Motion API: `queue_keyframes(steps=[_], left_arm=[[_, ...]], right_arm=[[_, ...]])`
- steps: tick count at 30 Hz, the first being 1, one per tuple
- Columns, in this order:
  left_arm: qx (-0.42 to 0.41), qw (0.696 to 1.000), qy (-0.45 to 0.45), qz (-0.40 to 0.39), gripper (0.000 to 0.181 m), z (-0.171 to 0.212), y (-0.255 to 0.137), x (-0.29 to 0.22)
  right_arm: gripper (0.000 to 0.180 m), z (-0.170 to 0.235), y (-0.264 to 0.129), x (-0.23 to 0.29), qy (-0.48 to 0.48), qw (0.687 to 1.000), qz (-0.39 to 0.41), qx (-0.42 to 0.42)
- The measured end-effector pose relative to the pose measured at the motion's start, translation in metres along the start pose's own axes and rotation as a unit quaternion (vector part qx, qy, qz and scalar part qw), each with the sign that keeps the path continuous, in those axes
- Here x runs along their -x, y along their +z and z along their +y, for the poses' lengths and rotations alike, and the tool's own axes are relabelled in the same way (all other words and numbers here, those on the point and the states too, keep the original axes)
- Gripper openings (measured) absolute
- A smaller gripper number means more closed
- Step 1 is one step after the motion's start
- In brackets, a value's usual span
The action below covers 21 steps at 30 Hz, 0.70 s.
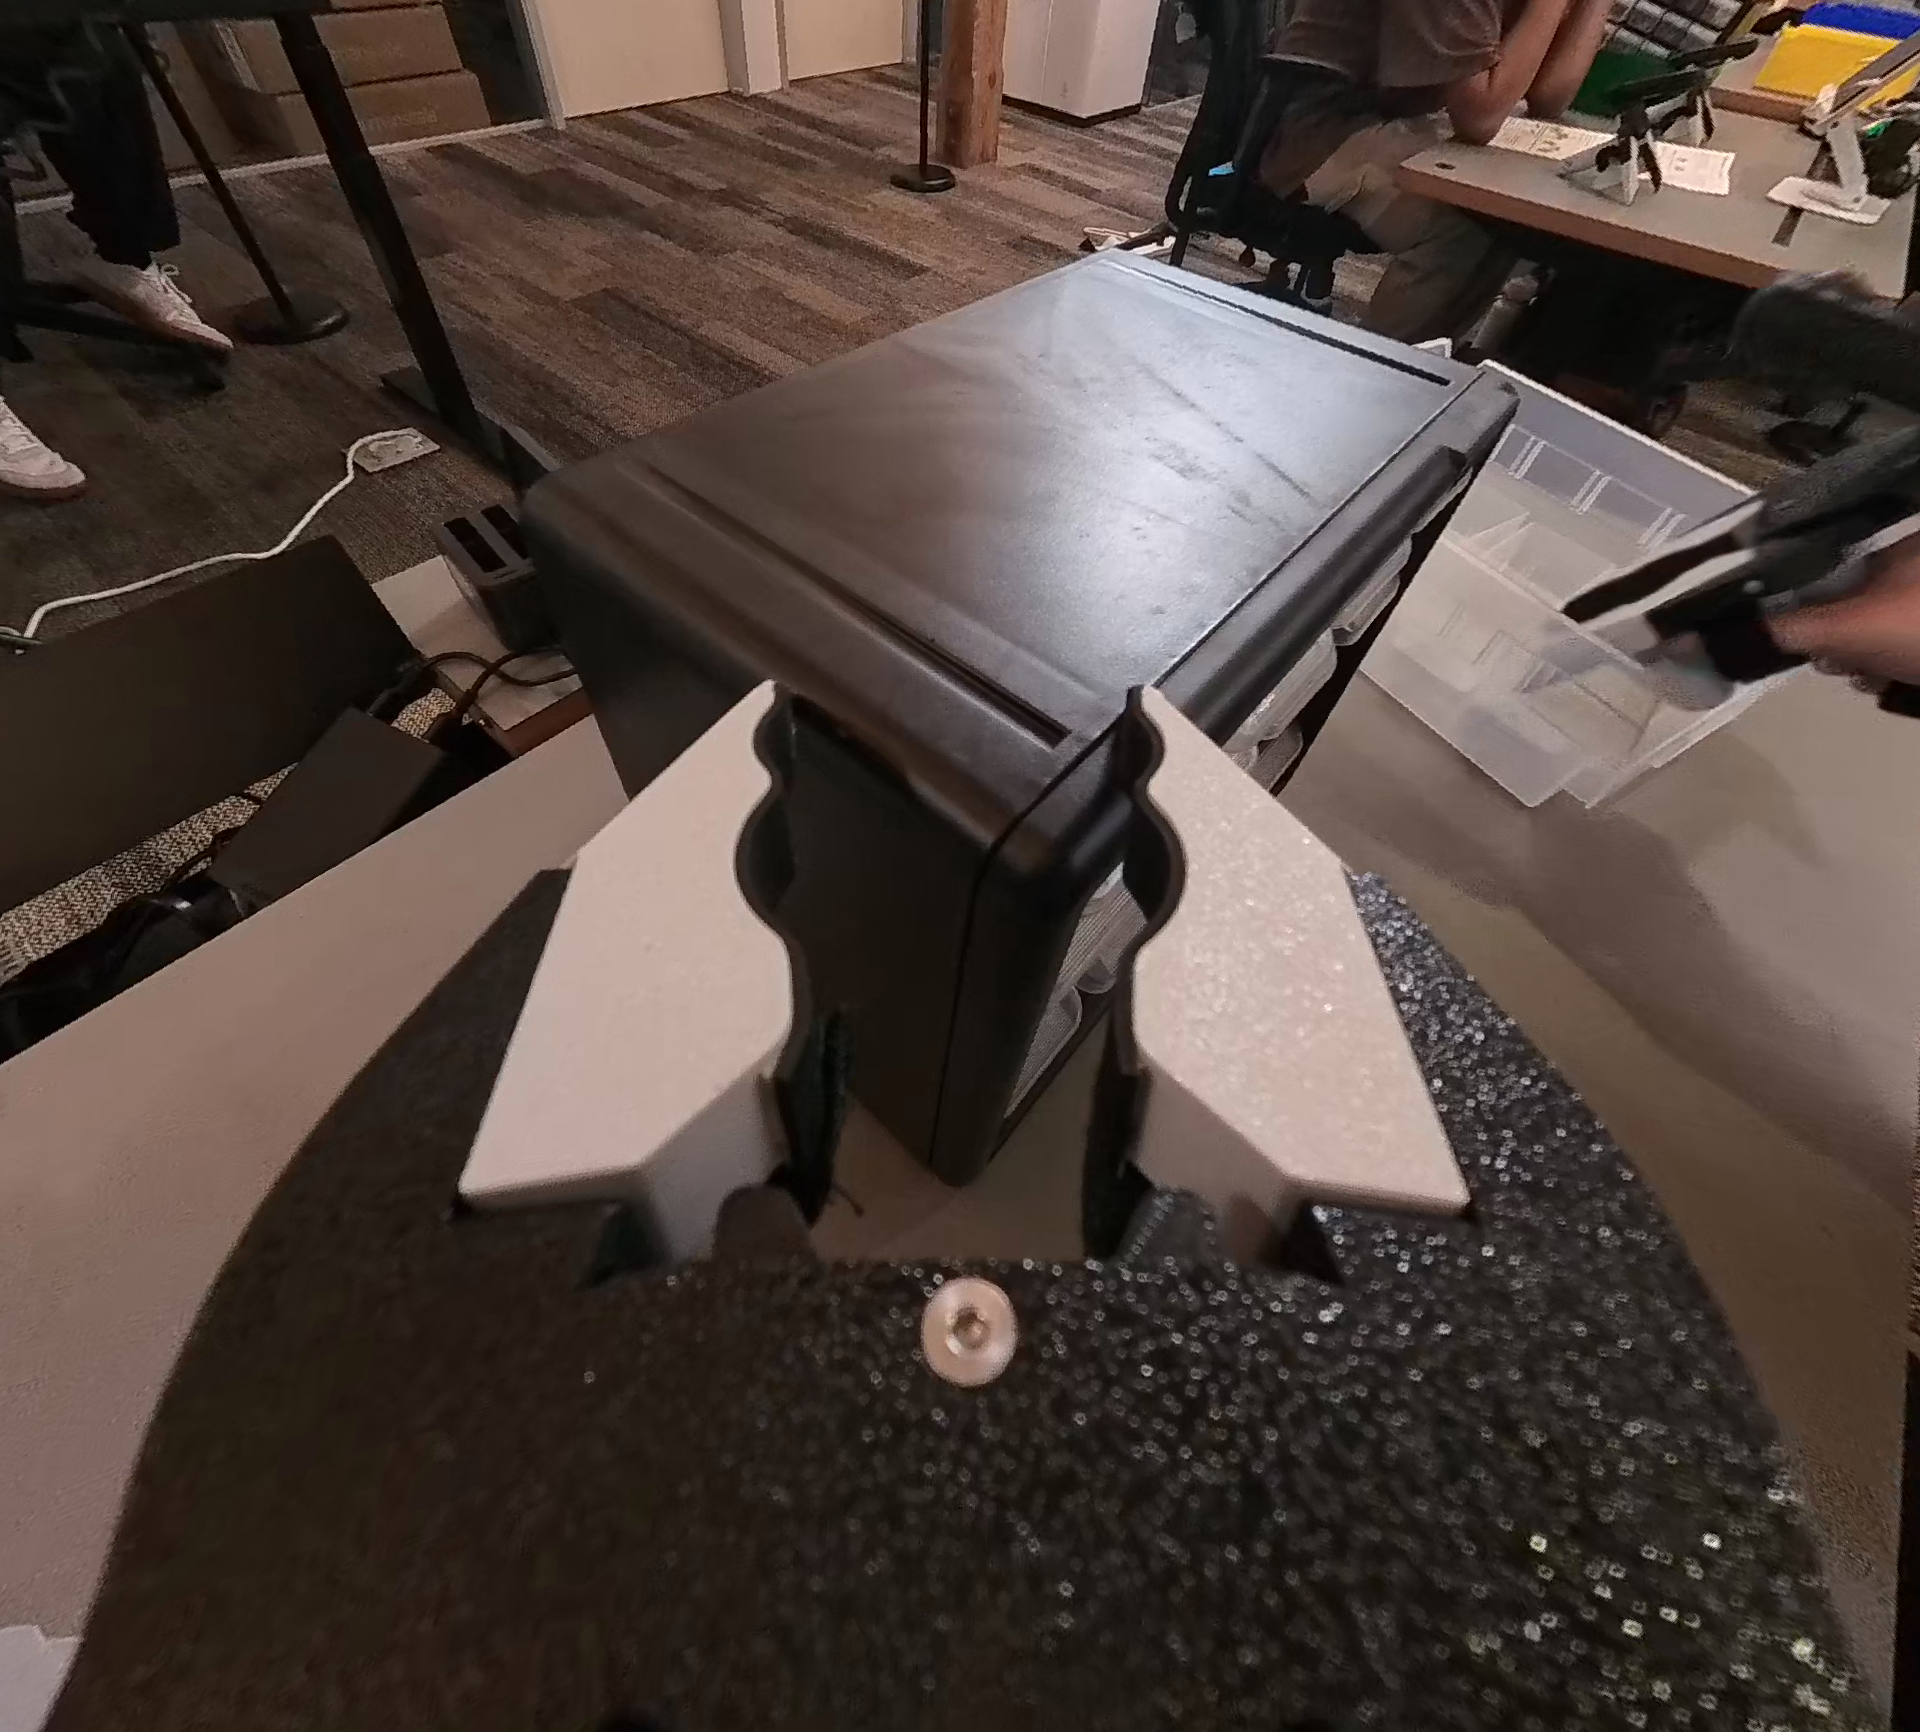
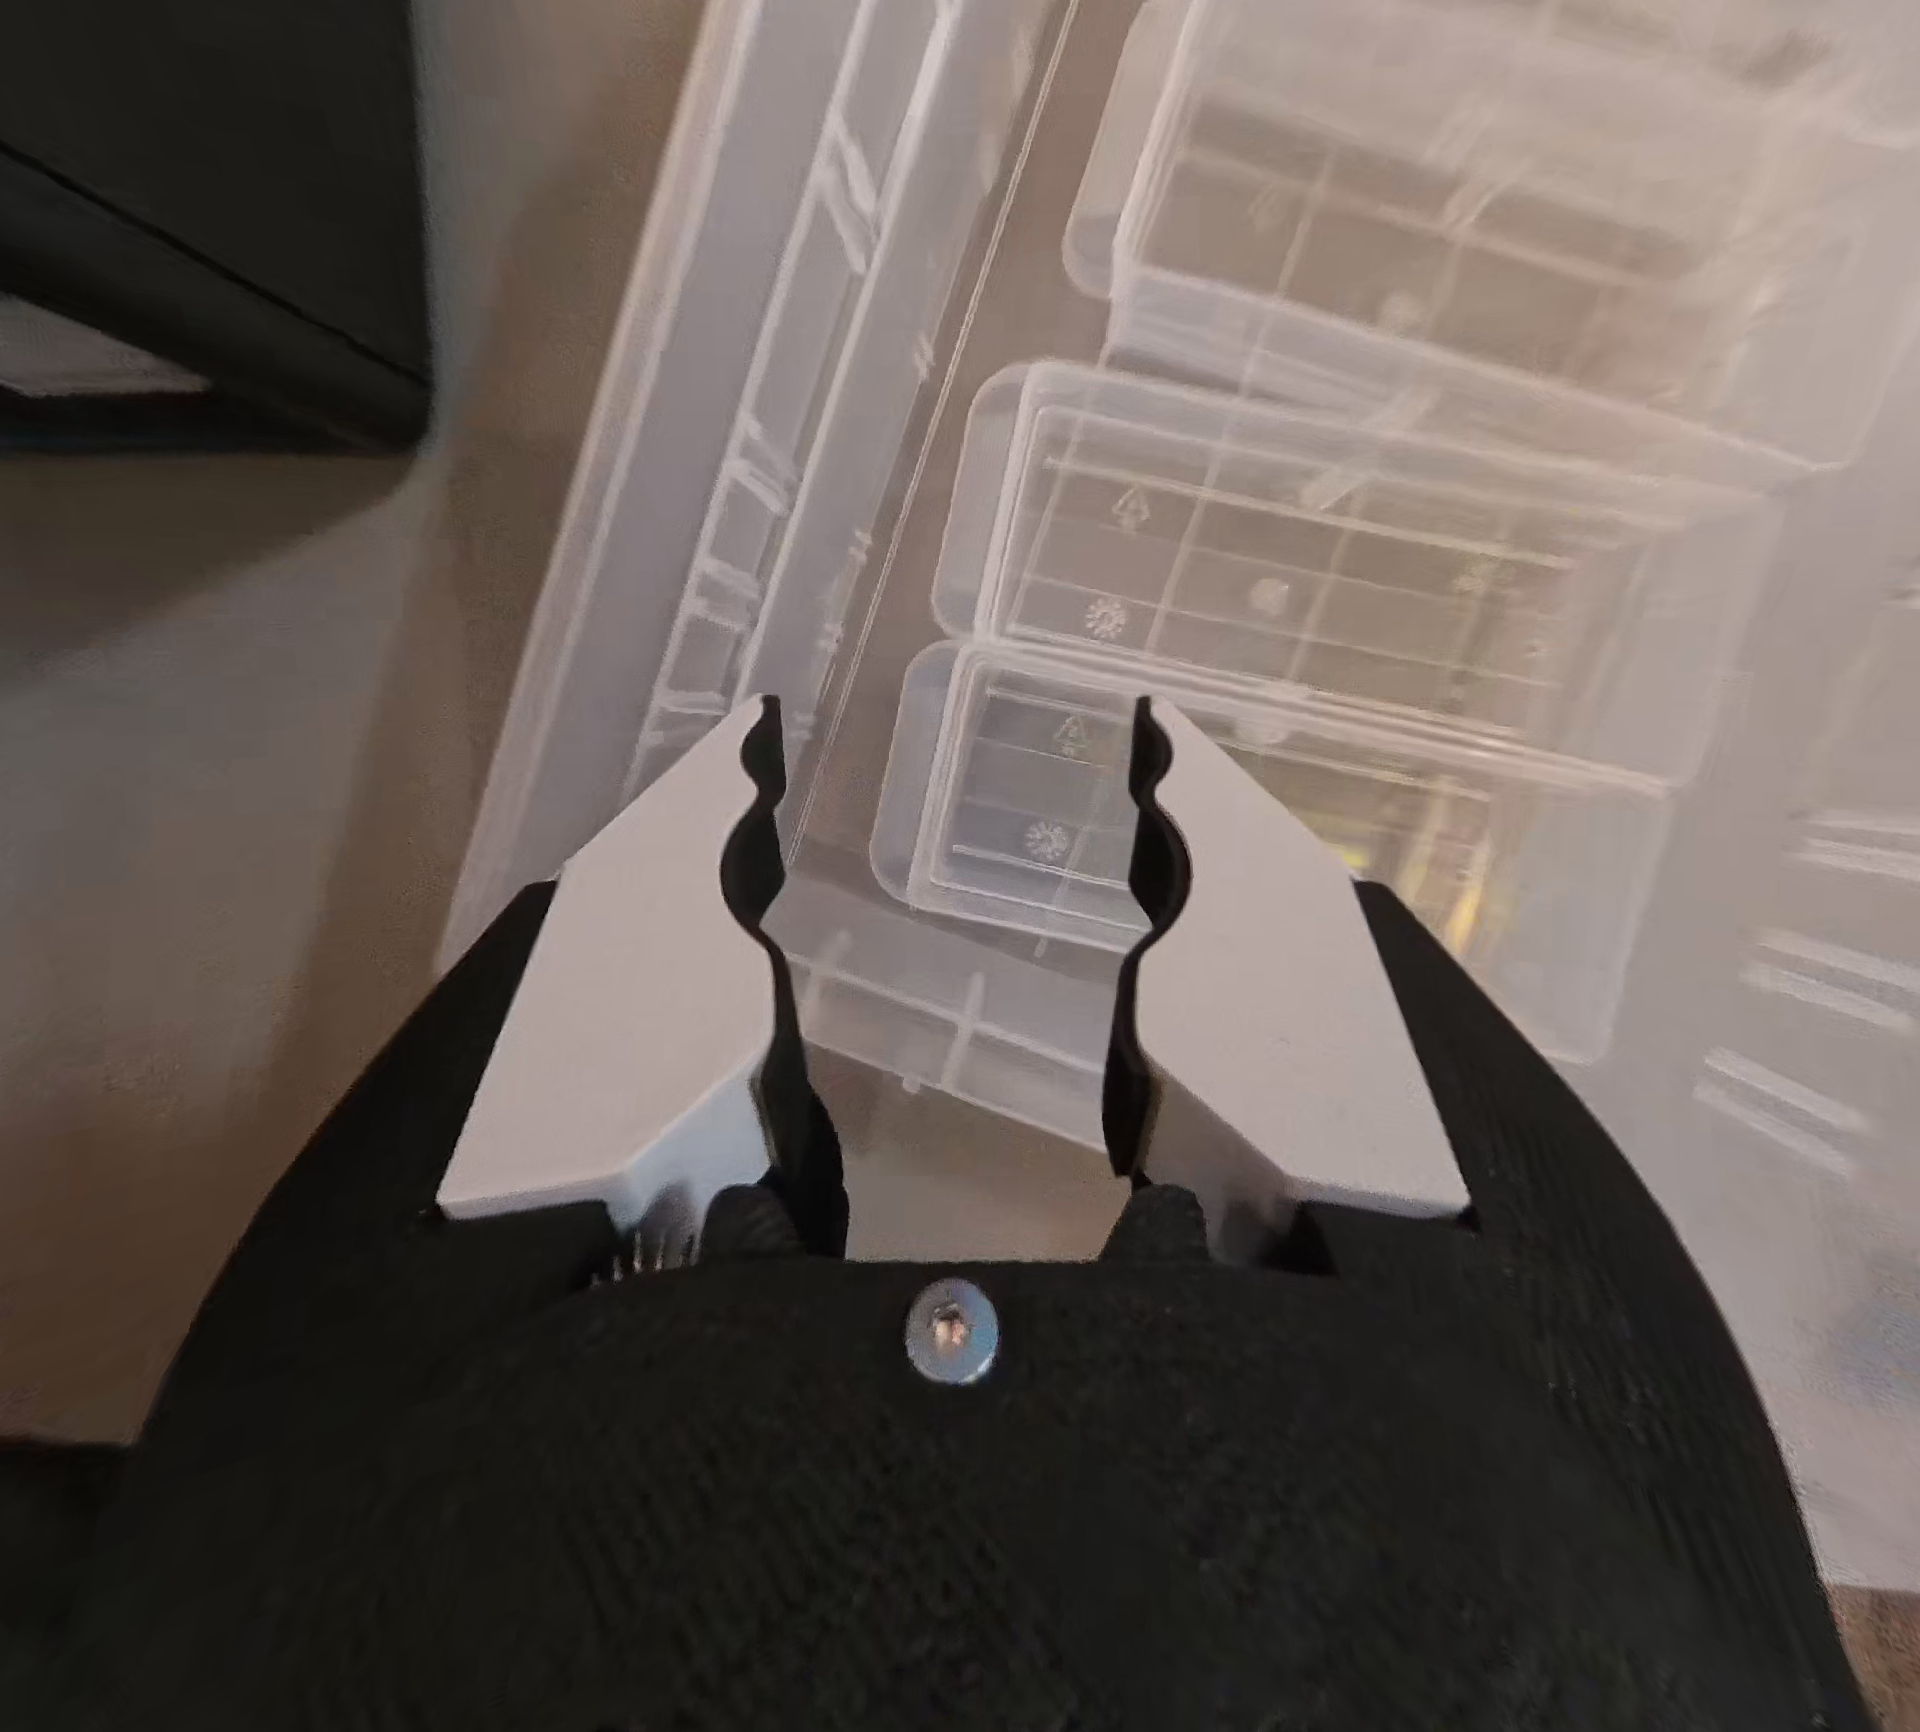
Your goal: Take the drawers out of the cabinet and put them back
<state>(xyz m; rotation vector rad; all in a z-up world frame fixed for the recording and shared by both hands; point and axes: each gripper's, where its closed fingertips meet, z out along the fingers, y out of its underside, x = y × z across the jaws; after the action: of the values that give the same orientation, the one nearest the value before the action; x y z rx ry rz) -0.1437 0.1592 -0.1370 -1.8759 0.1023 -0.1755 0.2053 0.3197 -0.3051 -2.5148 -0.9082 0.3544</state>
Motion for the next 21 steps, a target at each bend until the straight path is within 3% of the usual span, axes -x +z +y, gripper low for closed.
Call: queue_keyframes(steps=[1, 4, 7, 11, 15, 18, 21], left_arm=[[0.000, 1.000, 0.000, 0.000, 0.061, 0.000, 0.000, 0.000], [0.002, 1.000, -0.003, -0.003, 0.062, 0.000, 0.000, 0.001], [0.007, 1.000, 0.009, -0.019, 0.061, 0.000, -0.001, 0.000], [0.010, 0.999, 0.025, -0.033, 0.059, -0.001, -0.002, -0.001], [0.013, 0.999, 0.014, -0.040, 0.063, 0.000, -0.003, 0.001], [0.018, 0.998, 0.020, -0.059, 0.064, -0.001, -0.005, 0.002], [0.025, 0.995, 0.040, -0.083, 0.061, -0.002, -0.006, 0.001]], right_arm=[[0.067, -0.008, -0.011, -0.002, -0.003, 0.999, 0.012, -0.034], [0.072, -0.037, -0.051, -0.002, -0.039, 0.985, 0.052, -0.160], [0.082, -0.063, -0.088, 0.013, -0.104, 0.950, 0.088, -0.280], [0.085, -0.073, -0.117, 0.018, -0.138, 0.912, 0.133, -0.363], [0.089, -0.060, -0.128, -0.040, -0.091, 0.894, 0.230, -0.374], [0.090, -0.034, -0.113, -0.097, -0.037, 0.904, 0.275, -0.326], [0.090, -0.005, -0.086, -0.136, 0.020, 0.926, 0.257, -0.276]])
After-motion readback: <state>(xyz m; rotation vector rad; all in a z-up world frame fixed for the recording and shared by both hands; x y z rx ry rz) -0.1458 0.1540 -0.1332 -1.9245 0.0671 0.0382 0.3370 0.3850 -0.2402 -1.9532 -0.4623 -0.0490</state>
